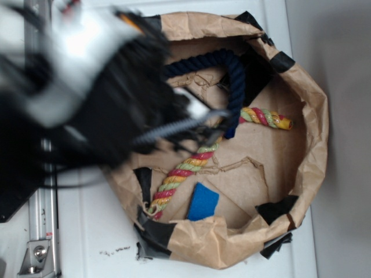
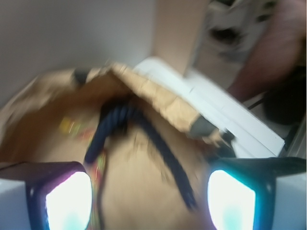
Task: Grab the blue rope.
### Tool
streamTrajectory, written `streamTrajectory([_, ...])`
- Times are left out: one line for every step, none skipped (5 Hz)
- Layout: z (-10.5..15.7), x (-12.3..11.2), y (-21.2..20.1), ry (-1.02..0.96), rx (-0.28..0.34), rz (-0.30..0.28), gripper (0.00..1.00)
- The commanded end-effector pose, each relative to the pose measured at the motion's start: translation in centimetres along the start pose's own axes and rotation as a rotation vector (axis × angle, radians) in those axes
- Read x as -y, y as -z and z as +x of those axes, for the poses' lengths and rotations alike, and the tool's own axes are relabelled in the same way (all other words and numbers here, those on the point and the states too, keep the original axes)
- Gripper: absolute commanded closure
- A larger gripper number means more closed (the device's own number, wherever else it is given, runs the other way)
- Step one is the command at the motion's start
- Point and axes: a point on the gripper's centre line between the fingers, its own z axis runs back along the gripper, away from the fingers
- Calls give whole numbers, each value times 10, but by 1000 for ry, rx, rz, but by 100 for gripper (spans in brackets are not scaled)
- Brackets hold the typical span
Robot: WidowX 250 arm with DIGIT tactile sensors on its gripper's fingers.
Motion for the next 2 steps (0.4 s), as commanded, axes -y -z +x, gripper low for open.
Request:
streamTrajectory([20, 19, 74, -205, -48, 16, 0])
streamTrajectory([16, 28, 97, -188, -83, -23, 0])
